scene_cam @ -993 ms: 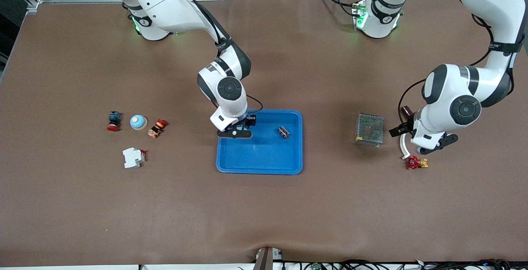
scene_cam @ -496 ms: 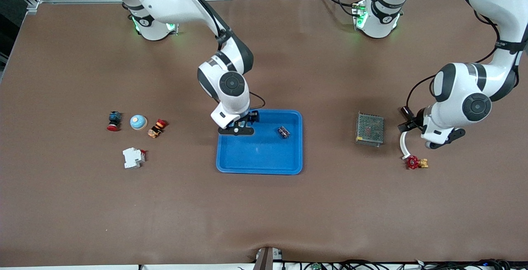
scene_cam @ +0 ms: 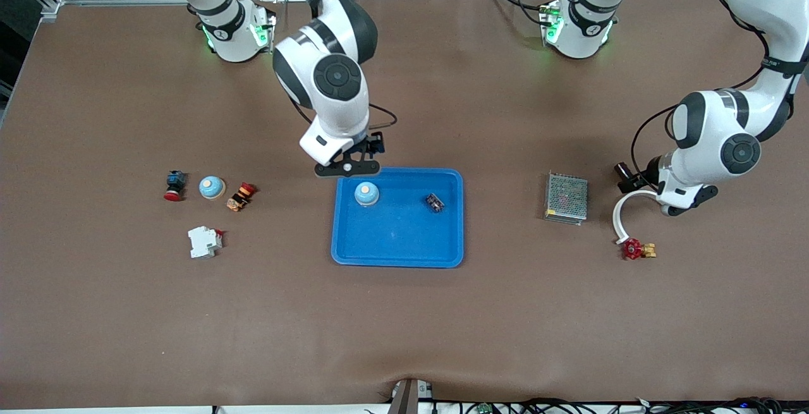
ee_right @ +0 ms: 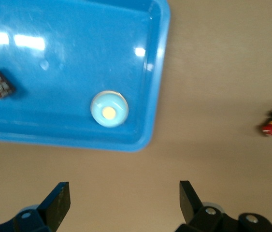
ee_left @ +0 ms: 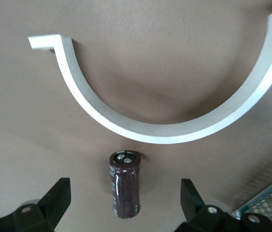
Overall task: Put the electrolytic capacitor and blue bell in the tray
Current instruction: 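Move the right gripper to the second blue bell and grasp it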
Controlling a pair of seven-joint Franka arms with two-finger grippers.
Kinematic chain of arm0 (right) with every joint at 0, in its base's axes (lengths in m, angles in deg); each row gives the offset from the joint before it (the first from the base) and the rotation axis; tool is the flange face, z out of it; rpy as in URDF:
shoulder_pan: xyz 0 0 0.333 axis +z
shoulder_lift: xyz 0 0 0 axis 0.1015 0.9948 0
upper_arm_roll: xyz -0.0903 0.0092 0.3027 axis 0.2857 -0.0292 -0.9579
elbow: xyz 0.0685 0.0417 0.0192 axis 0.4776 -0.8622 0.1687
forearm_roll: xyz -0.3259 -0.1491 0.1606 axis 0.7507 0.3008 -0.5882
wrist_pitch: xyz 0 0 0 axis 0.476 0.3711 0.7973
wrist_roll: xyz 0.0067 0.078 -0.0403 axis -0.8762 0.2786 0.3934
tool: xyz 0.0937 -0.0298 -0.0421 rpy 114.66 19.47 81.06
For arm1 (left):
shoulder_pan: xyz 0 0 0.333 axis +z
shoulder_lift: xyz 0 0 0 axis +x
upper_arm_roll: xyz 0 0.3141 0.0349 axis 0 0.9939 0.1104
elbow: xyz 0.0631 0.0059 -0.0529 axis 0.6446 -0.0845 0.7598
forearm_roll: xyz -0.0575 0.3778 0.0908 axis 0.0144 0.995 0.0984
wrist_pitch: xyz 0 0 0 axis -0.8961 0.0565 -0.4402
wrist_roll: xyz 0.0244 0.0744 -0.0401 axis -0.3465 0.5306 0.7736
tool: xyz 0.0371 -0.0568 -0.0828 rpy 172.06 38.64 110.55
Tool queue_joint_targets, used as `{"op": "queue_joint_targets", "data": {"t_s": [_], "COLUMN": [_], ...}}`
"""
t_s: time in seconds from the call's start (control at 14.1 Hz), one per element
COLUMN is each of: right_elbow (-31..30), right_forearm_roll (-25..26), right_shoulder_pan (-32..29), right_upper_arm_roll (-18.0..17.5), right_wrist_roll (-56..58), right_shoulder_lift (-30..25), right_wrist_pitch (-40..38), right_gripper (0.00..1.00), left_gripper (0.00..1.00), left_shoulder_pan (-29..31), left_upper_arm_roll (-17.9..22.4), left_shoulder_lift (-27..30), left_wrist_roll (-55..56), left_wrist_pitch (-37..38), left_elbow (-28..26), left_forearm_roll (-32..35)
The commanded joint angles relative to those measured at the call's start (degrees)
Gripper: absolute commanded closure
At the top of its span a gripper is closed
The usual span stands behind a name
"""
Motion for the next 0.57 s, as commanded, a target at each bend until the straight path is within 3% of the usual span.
{"op": "queue_joint_targets", "data": {"t_s": [0.0, 0.28, 0.5], "right_elbow": [-2.5, -4.9, -8.0], "right_forearm_roll": [0.4, 0.5, 0.5], "right_shoulder_pan": [-4.3, -13.5, -21.6], "right_upper_arm_roll": [-0.2, -0.2, -0.2], "right_wrist_roll": [8.7, 29.8, 45.4], "right_shoulder_lift": [-6.5, -13.5, -17.0], "right_wrist_pitch": [-5.6, -10.9, -11.0], "right_gripper": [0.00, 0.00, 0.00], "left_gripper": [0.12, 0.33, 0.38], "left_shoulder_pan": [2.1, 2.4, 2.4], "left_upper_arm_roll": [-0.4, -0.4, -0.4], "left_shoulder_lift": [0.4, -1.6, -2.9], "left_wrist_roll": [-0.4, -0.4, -0.4], "left_wrist_pitch": [-2.8, -4.3, -5.4], "left_elbow": [-2.7, -2.8, -2.7], "left_forearm_roll": [0.9, 0.9, 0.9]}}
